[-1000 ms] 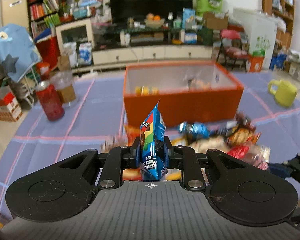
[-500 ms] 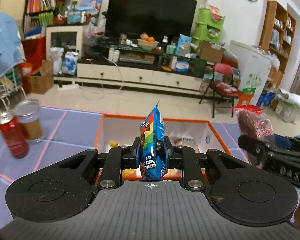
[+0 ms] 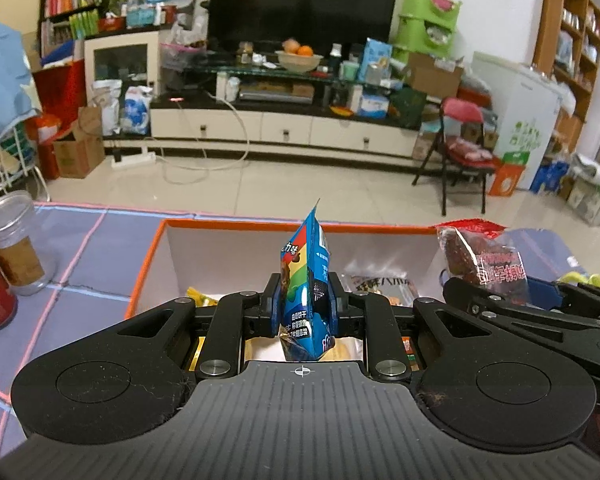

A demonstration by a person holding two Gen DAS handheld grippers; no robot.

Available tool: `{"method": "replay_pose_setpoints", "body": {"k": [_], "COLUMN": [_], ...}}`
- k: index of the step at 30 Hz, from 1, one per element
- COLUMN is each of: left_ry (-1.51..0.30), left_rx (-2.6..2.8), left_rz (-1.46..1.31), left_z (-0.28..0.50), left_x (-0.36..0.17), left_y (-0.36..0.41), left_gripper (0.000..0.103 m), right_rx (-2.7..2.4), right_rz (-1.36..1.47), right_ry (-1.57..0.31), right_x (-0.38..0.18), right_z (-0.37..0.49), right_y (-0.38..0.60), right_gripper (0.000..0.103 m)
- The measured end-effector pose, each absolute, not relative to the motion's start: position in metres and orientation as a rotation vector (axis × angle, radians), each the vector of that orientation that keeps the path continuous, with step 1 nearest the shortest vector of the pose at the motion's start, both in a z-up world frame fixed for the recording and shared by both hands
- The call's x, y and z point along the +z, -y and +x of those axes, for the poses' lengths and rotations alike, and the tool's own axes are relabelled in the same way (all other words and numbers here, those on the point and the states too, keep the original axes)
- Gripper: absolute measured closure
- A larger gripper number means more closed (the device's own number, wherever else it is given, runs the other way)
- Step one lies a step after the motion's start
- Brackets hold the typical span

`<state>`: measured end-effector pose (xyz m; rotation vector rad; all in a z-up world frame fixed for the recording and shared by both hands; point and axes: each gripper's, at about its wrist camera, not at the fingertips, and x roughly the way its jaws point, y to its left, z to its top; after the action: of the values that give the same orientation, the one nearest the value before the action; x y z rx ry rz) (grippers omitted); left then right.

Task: Organize snacks
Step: 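Carry both snacks over the orange box and open both tools to drop them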

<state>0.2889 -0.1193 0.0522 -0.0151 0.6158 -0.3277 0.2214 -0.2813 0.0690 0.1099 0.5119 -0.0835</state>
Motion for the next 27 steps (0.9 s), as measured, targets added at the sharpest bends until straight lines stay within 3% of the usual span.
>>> {"method": "replay_pose_setpoints", "body": {"k": [19,20,21,22,24,27], "left_ry": [-0.646,-0.645,-0.643,-0.633,-0.612,-0.577], "left_rx": [-0.293,-0.295,-0.291,-0.28,-0.281,-0.281], "left_rz": [0.058,0.057,0.056,0.054,0.047,0.031], "left_z": [0.298,0.298,0.297,0.296,0.292,0.284], "left_x": [0.029,0.029,0.03,0.032,0.039,0.054], "left_y": [0.149,0.148,0.147,0.145,0.141,0.13], "left_gripper": [0.103,0.099,0.079,0.069,0.061,0.059], "right_rx": [-0.092,-0.092,-0.093,-0.091,-0.089,-0.085], "right_rz": [0.101,0.099,0.097,0.099,0.102,0.108], "right_ry": [-0.565,-0.568,-0.567,-0.564,-0.541,-0.498], "right_x": [0.055,0.054,0.054,0.058,0.062,0.07], "right_z": [0.226,0.227,0.226,0.228,0.224,0.214], "right_y": [0.285,0.285,0.284,0.285,0.286,0.291], "right_gripper": [0.045,0.044,0.043,0.043,0.042,0.04]}}
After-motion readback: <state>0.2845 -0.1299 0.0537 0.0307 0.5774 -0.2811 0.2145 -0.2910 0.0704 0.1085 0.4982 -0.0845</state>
